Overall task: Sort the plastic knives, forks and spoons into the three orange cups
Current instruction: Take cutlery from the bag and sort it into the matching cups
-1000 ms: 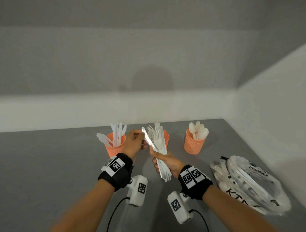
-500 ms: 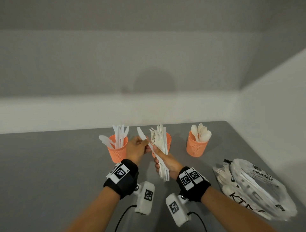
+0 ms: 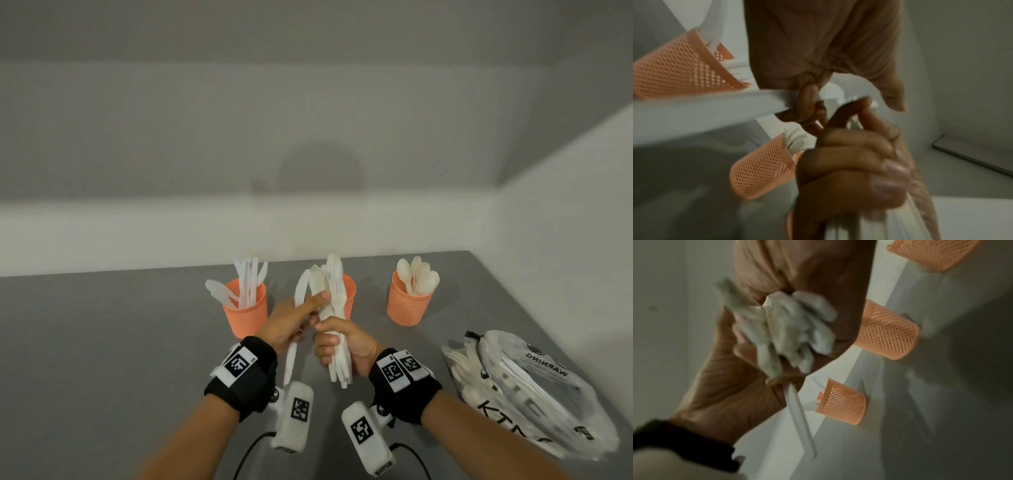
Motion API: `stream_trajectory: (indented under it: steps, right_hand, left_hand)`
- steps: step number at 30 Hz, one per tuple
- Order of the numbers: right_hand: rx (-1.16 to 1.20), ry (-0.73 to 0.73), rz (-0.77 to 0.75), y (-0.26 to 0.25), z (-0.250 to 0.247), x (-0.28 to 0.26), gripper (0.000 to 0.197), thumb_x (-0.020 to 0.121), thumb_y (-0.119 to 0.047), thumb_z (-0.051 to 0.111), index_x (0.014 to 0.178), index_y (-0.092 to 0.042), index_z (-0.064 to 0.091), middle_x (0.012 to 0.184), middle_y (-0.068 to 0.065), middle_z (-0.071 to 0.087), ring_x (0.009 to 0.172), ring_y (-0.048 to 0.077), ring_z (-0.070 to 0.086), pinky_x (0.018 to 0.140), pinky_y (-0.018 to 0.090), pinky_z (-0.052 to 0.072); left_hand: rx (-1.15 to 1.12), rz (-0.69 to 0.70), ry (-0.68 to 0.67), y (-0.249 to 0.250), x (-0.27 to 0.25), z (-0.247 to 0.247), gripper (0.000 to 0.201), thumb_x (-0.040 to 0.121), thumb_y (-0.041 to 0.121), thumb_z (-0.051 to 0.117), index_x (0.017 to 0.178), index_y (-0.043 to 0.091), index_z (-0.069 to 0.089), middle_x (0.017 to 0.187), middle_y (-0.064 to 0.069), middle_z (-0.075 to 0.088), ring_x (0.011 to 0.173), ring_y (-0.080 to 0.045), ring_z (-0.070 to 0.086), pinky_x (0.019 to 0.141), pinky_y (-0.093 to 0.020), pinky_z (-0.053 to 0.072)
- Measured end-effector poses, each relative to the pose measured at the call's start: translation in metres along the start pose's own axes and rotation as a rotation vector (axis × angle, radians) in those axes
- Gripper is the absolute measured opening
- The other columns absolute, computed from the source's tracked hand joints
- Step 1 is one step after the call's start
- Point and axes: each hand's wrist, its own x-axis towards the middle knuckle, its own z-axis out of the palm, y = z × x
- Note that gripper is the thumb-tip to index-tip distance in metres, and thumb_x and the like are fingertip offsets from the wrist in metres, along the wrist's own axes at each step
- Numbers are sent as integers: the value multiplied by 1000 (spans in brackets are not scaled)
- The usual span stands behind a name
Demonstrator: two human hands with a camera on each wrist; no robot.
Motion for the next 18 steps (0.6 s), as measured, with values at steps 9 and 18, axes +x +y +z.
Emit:
stream_trajectory:
  steps: [9, 18]
  right_hand:
    - [-192, -161, 121, 5, 6, -10, 15, 63, -33, 60, 58, -20, 58, 45, -8, 48, 37, 4, 43, 47, 17, 45]
    - [-285, 187, -111, 12, 8, -1, 13, 88, -3, 53, 77, -10, 53, 46, 0, 48, 40, 12, 49, 49, 25, 47]
  left_hand:
    - [-177, 9, -41, -1, -2, 7, 55, 67, 30, 75, 110, -1, 61, 93, -15, 62, 85, -26, 56, 64, -29, 41]
    - [62, 42, 212, 12, 12, 22, 33, 78, 20, 73, 102, -1, 66, 94, -16, 70, 86, -25, 69, 69, -24, 54]
